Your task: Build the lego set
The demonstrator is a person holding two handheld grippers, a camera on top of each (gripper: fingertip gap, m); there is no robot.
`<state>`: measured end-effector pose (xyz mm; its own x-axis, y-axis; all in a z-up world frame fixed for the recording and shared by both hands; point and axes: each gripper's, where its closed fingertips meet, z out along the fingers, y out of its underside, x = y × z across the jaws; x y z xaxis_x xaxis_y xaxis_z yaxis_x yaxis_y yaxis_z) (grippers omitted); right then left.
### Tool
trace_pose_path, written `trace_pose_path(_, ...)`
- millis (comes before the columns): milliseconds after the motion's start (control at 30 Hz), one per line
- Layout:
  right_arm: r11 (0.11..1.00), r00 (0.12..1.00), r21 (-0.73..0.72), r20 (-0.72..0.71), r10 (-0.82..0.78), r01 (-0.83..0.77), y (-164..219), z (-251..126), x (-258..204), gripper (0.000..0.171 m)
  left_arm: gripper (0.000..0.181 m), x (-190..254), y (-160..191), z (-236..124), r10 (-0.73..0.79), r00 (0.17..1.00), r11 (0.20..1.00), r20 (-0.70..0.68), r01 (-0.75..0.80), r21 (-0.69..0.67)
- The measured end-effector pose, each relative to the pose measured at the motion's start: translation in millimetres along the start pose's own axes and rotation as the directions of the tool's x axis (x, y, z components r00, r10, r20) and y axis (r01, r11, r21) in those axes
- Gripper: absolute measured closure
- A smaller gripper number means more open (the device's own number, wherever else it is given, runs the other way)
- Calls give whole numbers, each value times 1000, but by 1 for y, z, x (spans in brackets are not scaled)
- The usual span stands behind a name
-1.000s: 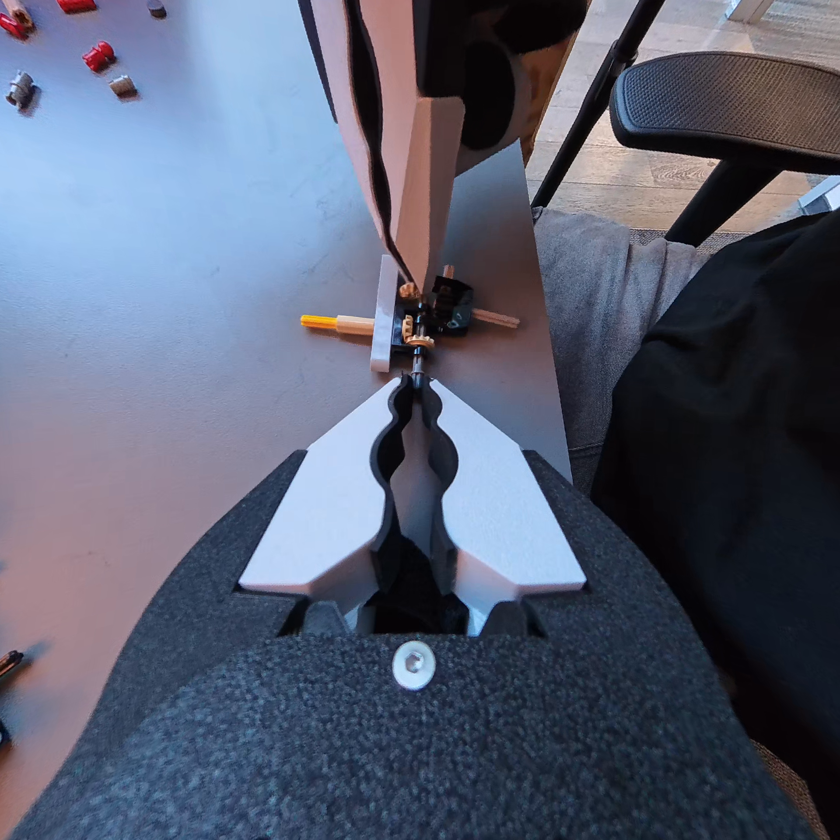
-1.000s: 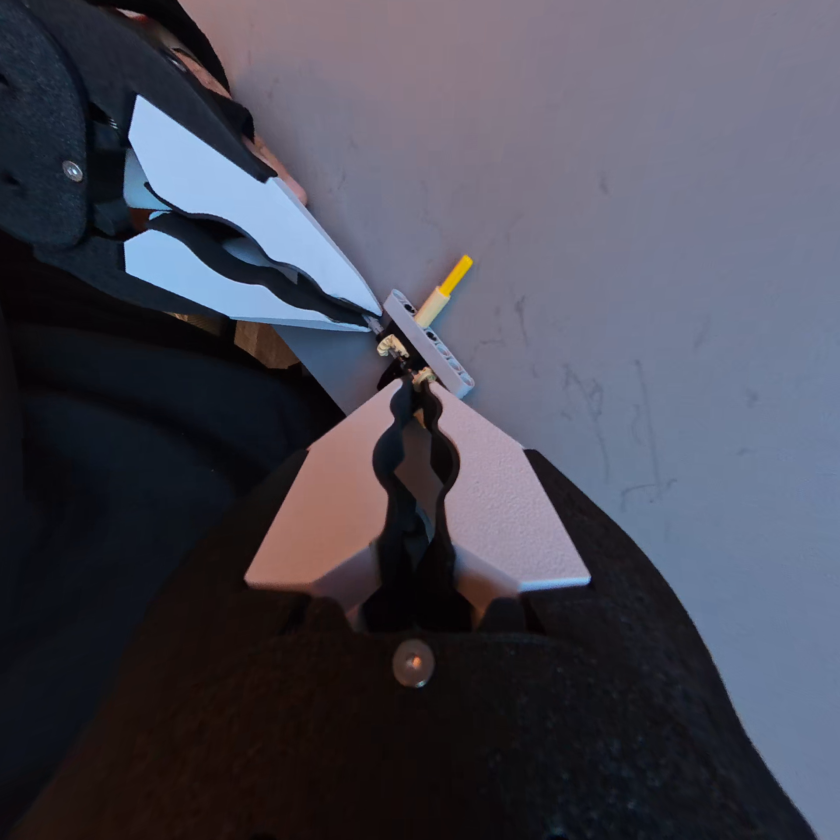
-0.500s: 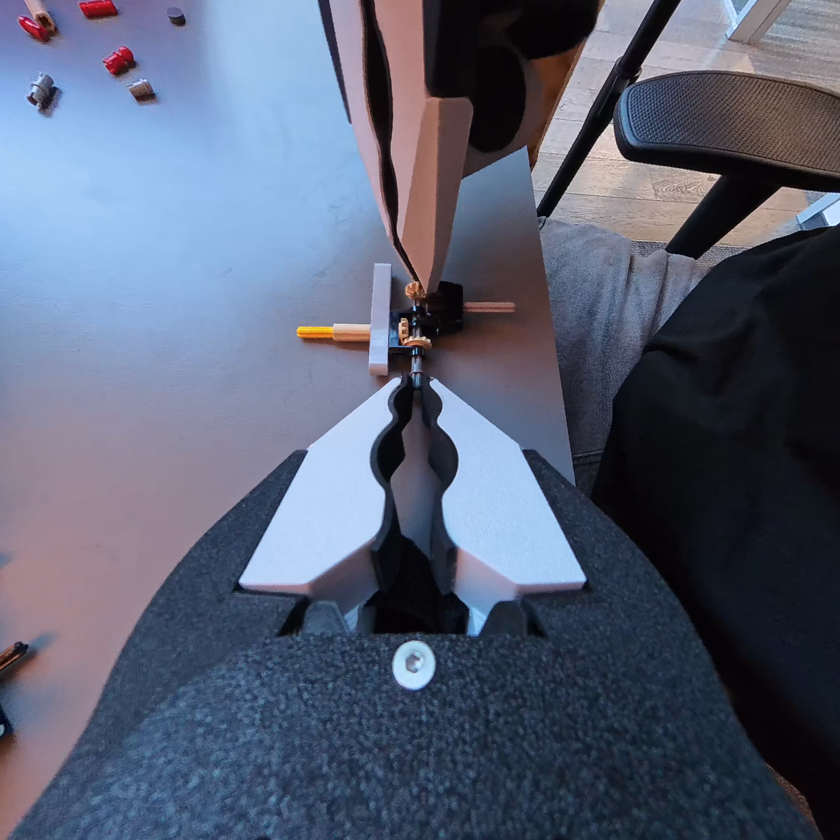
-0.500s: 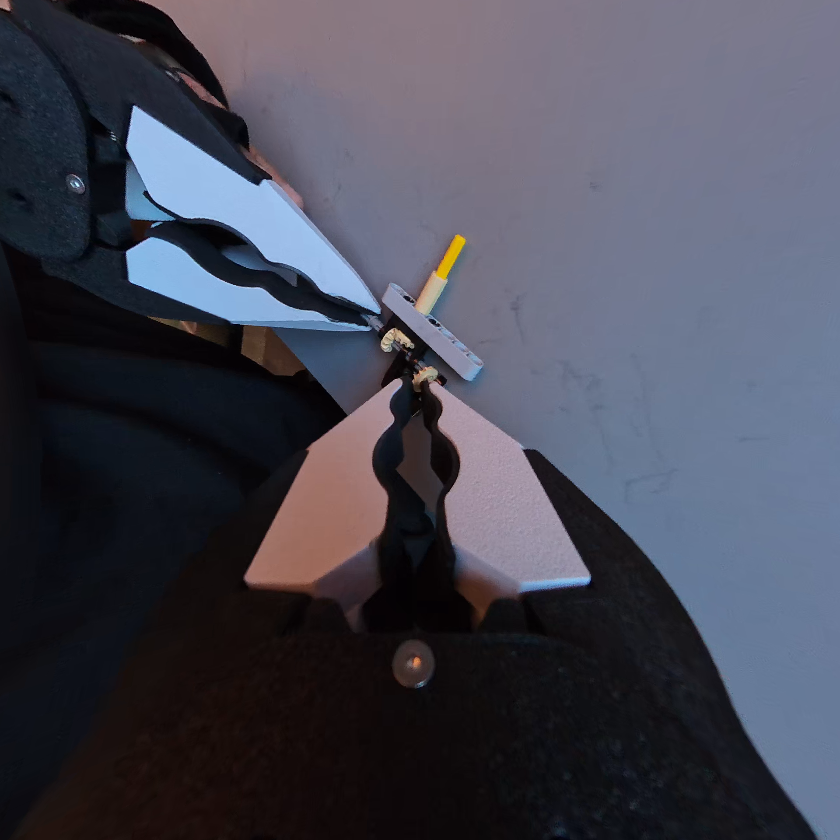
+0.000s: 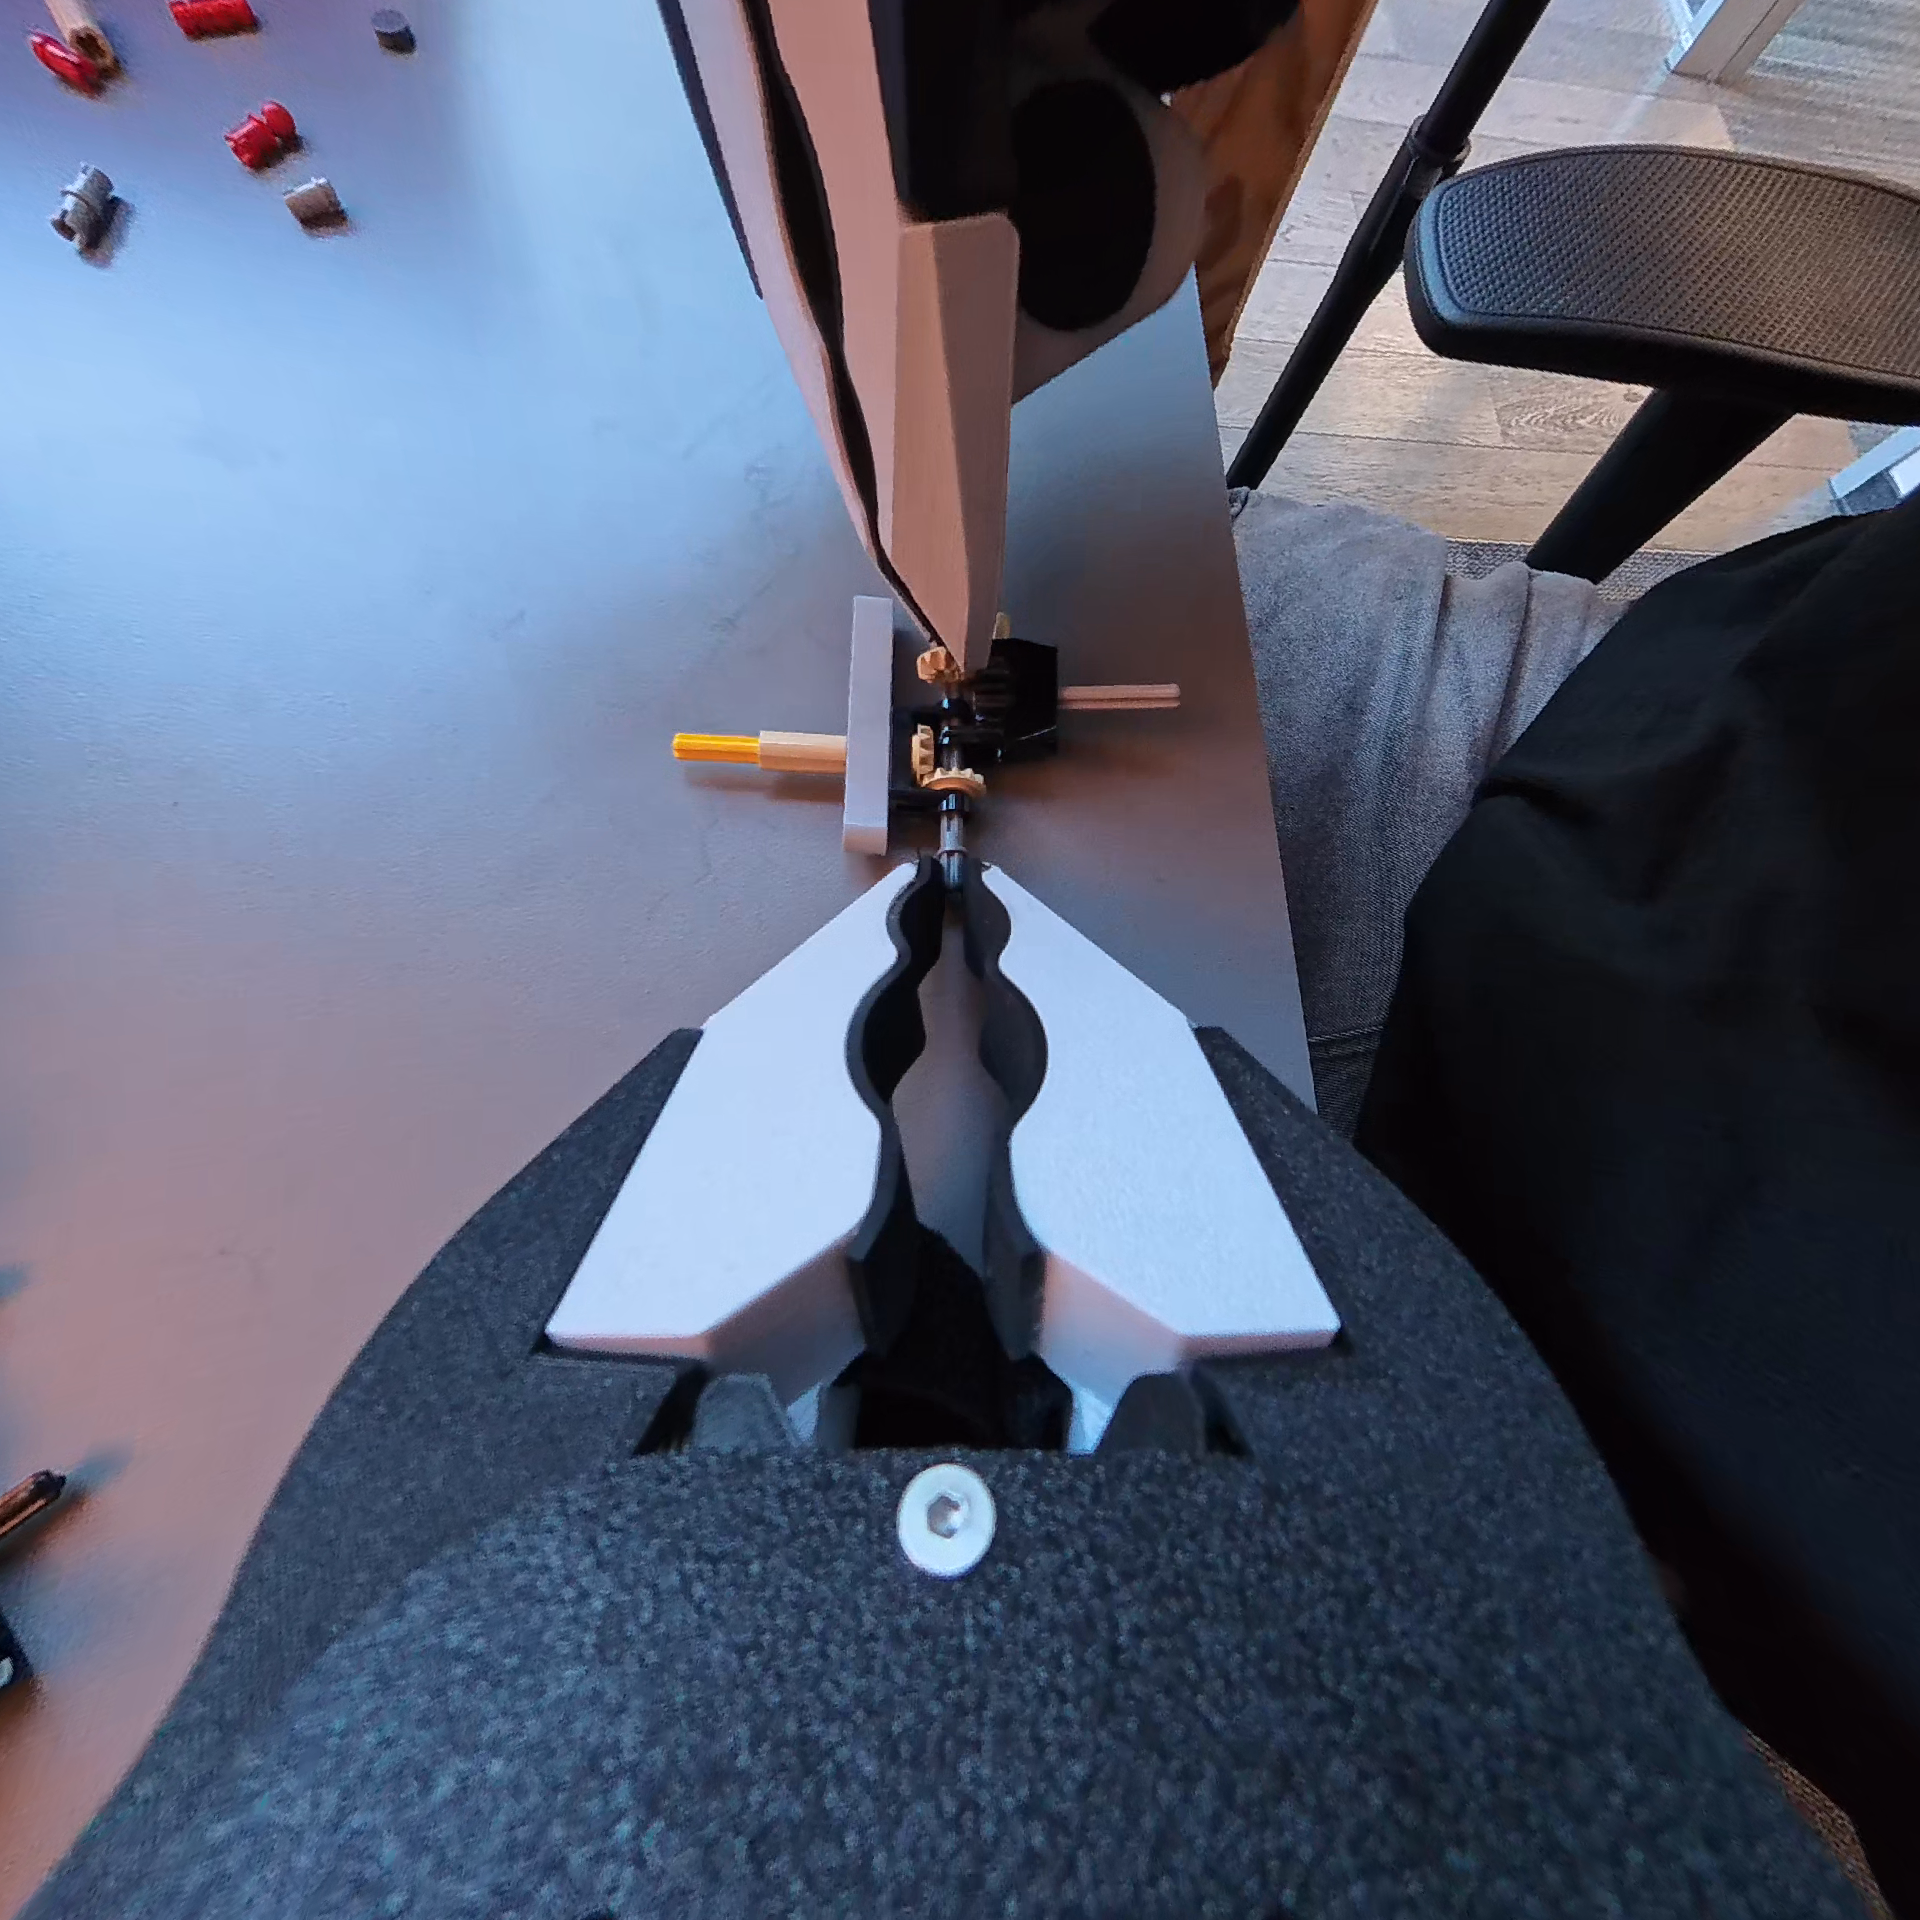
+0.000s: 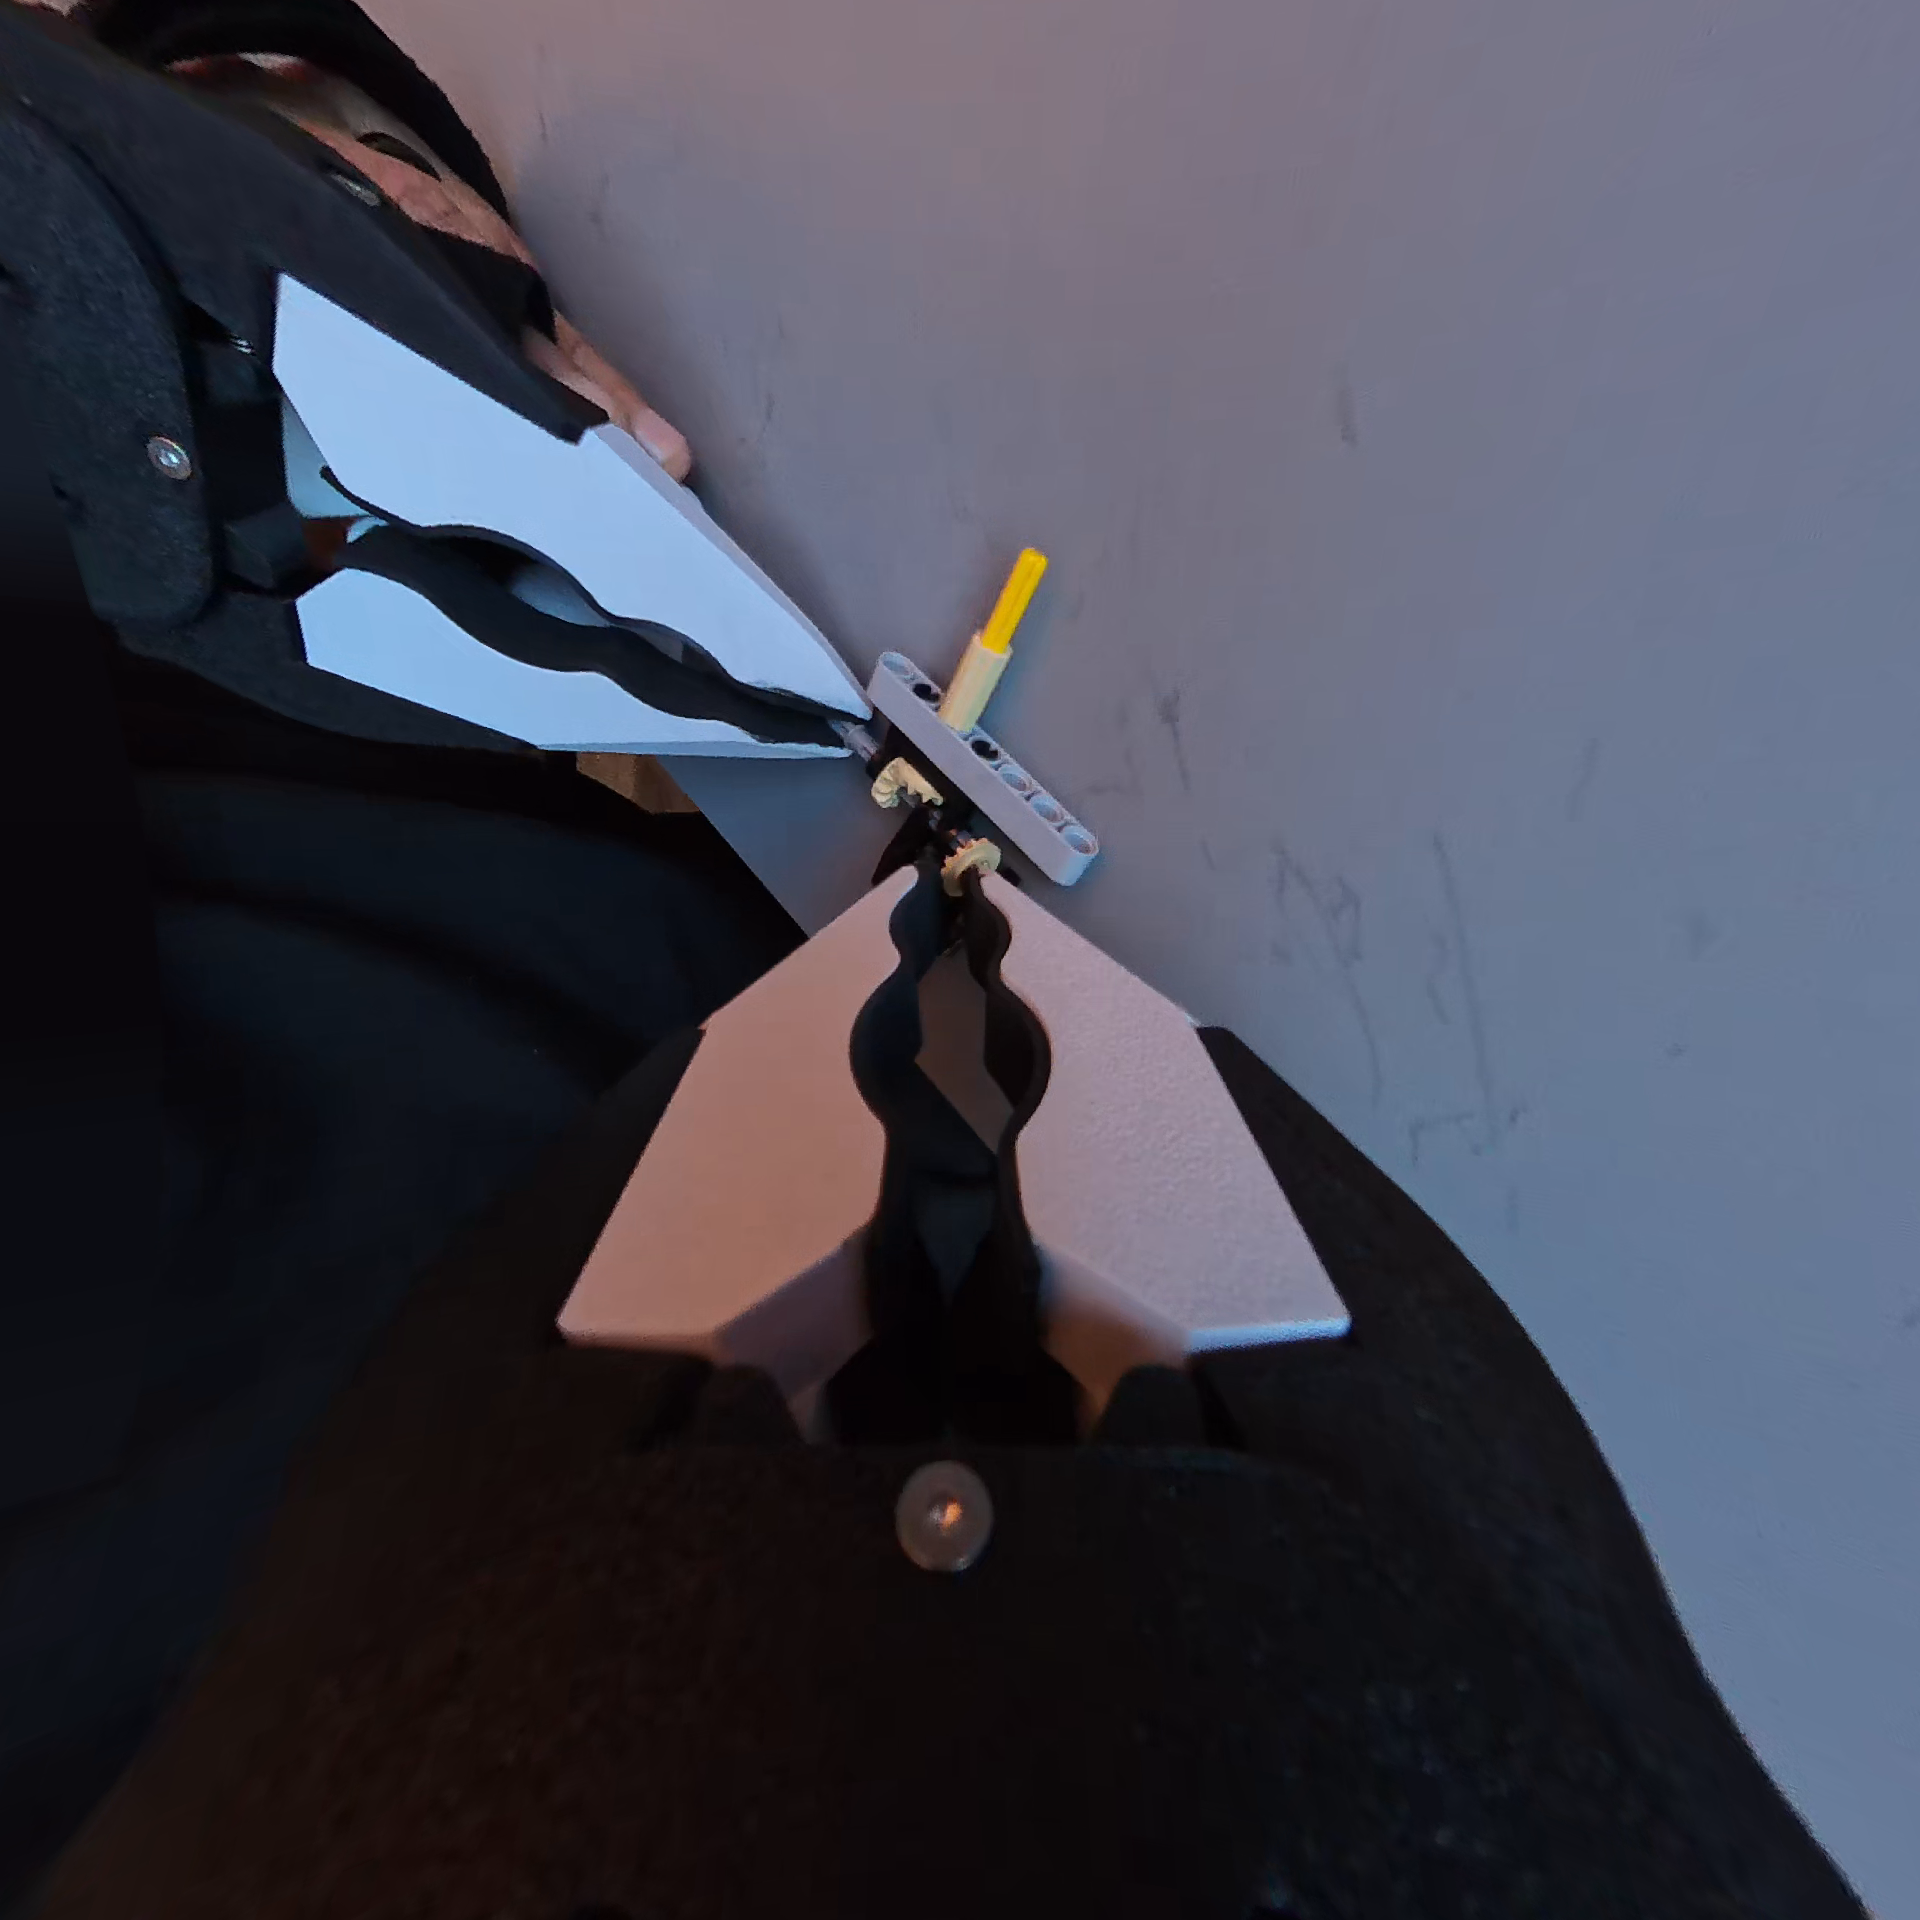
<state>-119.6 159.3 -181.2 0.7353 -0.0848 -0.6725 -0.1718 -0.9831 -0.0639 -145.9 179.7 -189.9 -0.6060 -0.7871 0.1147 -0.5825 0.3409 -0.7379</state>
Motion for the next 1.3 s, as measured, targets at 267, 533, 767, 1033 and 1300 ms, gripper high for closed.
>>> trace_pose_path(267,998,999,-54,-49,-24,21,1,0,1,168,180,0,-1,-1,2,1000,1000,2,-2,8)
trace_pose_path(533,994,995,-96,-81,-58,50,1,-1,2,167,180,-1,-2,0,7,1000,1000,6,-7,9)
trace_pose_path(767,991,993,-123,-93,-72,60,2,-1,1,165,180,-2,-2,0,3,1000,1000,5,-3,5)
trace_pose_path(1033,991,983,-96,-148,-108,94,5,-13,2,162,180,-4,-2,0,-3,1000,1000,10,3,7)
trace_pose_path(1300,945,917,97,-293,-272,311,-14,-29,13,162,180,-4,-2,0,-5,1000,1000,6,5,7)
